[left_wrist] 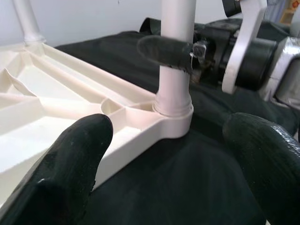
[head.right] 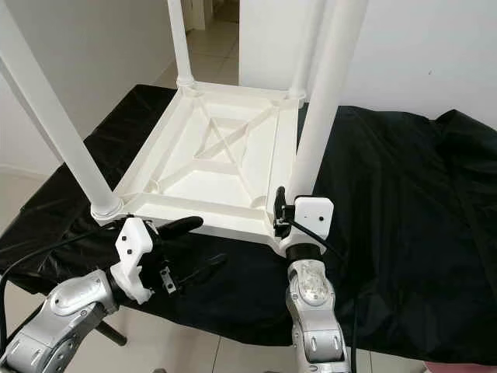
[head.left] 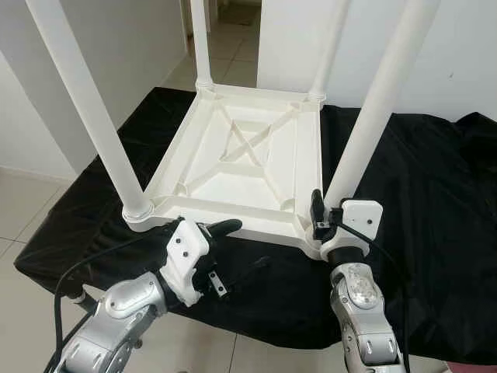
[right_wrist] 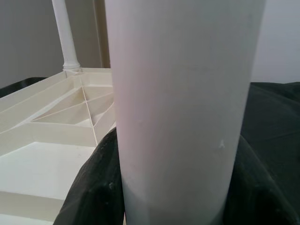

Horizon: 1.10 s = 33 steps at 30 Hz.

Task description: Building children table

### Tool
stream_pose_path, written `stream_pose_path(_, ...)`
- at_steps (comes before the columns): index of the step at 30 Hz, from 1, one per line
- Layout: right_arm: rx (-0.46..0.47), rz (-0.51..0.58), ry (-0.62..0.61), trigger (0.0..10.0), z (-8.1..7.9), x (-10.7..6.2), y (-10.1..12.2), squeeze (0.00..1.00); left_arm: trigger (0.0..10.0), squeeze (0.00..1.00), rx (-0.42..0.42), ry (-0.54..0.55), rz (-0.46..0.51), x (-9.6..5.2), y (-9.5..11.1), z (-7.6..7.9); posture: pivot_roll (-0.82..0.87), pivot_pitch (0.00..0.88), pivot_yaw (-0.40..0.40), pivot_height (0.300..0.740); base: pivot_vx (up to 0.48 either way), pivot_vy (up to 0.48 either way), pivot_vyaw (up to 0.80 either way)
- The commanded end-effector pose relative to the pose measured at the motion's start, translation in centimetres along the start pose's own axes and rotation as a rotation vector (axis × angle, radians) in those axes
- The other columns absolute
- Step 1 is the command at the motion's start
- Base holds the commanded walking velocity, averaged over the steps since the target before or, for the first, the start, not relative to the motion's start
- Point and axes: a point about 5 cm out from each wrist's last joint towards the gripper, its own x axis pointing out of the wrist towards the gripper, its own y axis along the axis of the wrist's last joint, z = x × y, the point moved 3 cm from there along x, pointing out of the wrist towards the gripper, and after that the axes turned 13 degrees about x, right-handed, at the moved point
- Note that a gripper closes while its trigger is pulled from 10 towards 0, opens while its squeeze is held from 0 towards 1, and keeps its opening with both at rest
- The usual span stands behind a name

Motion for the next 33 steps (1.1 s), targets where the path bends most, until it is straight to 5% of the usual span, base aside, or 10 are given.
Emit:
stream_pose_path(1,0.042,-0.028,-0.045,10.0,-0.1,0.3,-0.5,0.00,10.0,0.00,-0.015,-0.061,-0.002,0.1,0.0,0.7,-0.05,0.000,0.004,0.740,0.000,0.000,0.00)
stream_pose_path(9,0.119,-0.043,-0.087,10.0,-1.0,1.2,-0.4,0.00,10.0,0.00,-0.033,-0.058,-0.008,0.1,0.1,0.8,-0.04,0.000,-0.005,0.740,0.000,0.000,0.00)
stream_pose_path(25,-0.095,-0.017,-0.129,10.0,-0.5,1.8,-0.2,0.01,10.0,0.00,-0.044,-0.033,-0.003,0.3,0.5,0.2,-0.03,0.000,-0.002,0.740,0.000,0.000,0.00)
stream_pose_path(26,-0.130,-0.001,-0.152,10.0,-0.4,2.1,0.0,1.00,10.0,0.00,-0.046,-0.029,-0.001,0.3,0.5,0.1,-0.03,0.000,0.004,0.740,0.000,0.000,0.00)
stream_pose_path(28,-0.154,0.011,-0.169,10.0,-0.3,2.2,0.2,1.00,10.0,0.00,-0.047,-0.026,0.000,0.4,0.5,0.0,-0.03,0.000,0.004,0.740,0.000,0.000,0.00)
stream_pose_path(29,-0.144,0.005,-0.168,10.0,-0.3,2.4,0.1,0.00,10.0,0.00,-0.041,-0.026,0.003,0.4,0.6,0.0,-0.03,0.000,-0.001,0.740,0.000,0.000,0.00)
stream_pose_path(33,-0.136,0.004,-0.149,10.0,-0.7,2.6,0.1,0.00,10.0,0.00,-0.050,-0.015,0.005,0.4,0.7,-0.3,-0.03,0.000,0.008,0.740,0.000,0.000,0.00)
